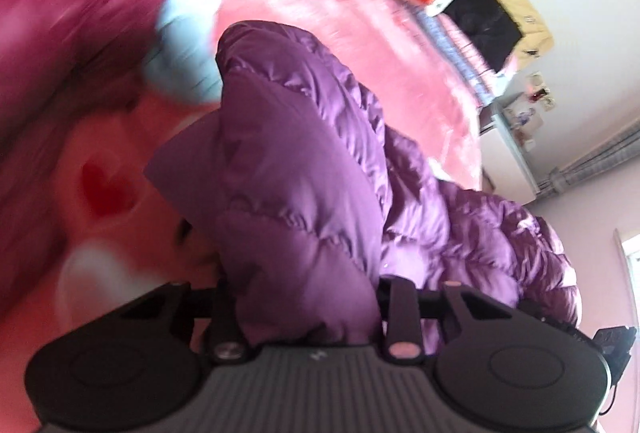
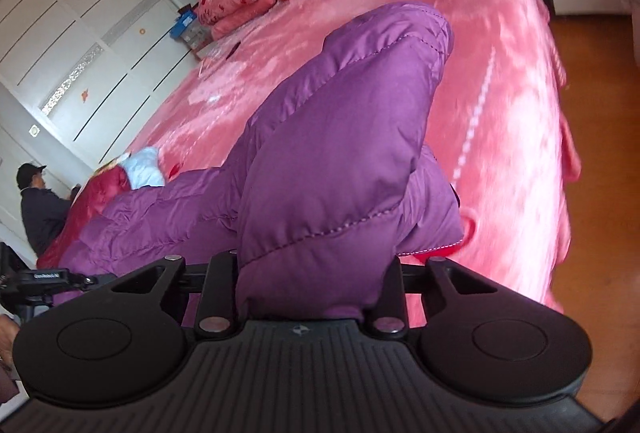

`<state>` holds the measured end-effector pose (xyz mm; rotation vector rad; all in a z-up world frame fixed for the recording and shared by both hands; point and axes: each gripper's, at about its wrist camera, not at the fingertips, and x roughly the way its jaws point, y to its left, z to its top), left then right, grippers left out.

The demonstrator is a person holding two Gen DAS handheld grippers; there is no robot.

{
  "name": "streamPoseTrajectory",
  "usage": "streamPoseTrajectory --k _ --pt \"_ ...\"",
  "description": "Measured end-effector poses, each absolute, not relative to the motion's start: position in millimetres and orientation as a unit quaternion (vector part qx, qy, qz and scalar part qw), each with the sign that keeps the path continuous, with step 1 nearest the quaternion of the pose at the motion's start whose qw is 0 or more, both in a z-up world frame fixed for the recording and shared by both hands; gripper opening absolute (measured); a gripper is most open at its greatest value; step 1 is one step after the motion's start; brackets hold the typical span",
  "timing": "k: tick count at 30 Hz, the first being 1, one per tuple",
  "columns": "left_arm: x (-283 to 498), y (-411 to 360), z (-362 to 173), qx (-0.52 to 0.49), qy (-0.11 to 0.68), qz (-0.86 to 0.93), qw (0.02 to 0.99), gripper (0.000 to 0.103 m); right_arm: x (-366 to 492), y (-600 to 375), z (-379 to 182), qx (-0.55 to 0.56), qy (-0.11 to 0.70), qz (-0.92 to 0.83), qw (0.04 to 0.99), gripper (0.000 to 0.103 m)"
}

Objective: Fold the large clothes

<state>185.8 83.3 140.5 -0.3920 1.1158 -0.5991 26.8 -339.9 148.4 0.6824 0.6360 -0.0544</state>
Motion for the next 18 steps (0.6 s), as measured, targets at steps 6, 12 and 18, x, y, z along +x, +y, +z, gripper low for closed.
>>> streamPoseTrajectory --k 6,12,18 --pt "256.4 19.7 170.9 -0.158 0.465 -0.327 0.807 0.033 67.5 -380.1 176.0 0.308 0.256 -0.07 0.914 0.039" --pt "342.3 -51.1 155.8 -0.12 0.417 -0.336 0.836 0.033 137.3 -434.7 166.3 0.295 0.211 -0.099 0.926 0.039" --pt "394.2 -110.4 104.4 -0.082 0.389 -0.283 0.873 0.039 214.3 -470.5 138.7 0.238 0.215 -0.128 0.939 0.04"
